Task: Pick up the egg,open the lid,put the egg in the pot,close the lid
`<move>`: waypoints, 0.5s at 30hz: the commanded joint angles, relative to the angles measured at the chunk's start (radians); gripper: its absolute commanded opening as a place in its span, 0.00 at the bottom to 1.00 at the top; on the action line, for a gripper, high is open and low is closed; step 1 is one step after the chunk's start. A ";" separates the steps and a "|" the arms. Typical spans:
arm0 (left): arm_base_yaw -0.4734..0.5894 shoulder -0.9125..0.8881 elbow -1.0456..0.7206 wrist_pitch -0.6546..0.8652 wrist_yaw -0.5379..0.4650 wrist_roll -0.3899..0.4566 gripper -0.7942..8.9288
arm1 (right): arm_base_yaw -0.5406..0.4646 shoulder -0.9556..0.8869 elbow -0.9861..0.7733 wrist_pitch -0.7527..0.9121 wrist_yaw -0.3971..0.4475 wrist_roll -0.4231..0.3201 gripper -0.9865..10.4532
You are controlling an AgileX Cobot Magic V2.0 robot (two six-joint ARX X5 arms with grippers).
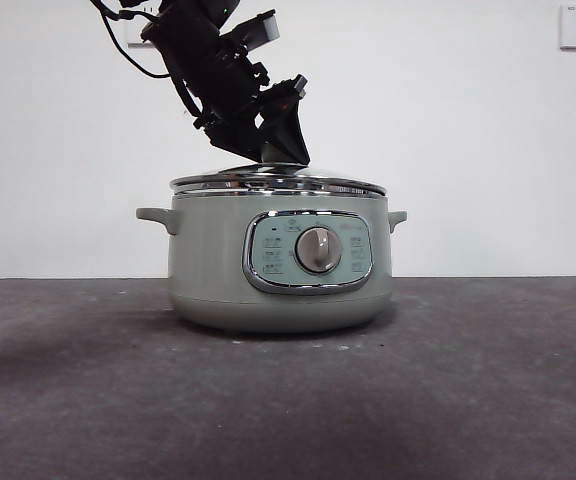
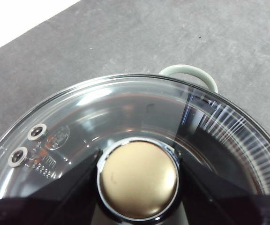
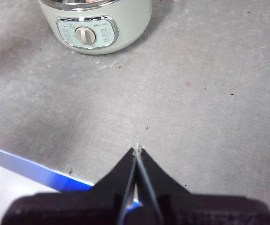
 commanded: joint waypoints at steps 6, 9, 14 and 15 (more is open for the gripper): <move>-0.005 0.013 0.009 0.018 0.013 0.002 0.07 | 0.002 -0.003 -0.008 -0.025 0.003 0.008 0.08; -0.005 0.038 0.009 0.011 0.014 0.002 0.07 | 0.002 -0.003 -0.008 -0.025 0.003 0.008 0.08; -0.008 0.052 0.009 0.014 0.013 0.003 0.07 | 0.002 -0.003 -0.008 -0.025 0.003 0.008 0.08; -0.006 0.052 0.009 0.014 0.011 0.003 0.07 | 0.002 -0.003 -0.008 -0.025 0.004 0.008 0.08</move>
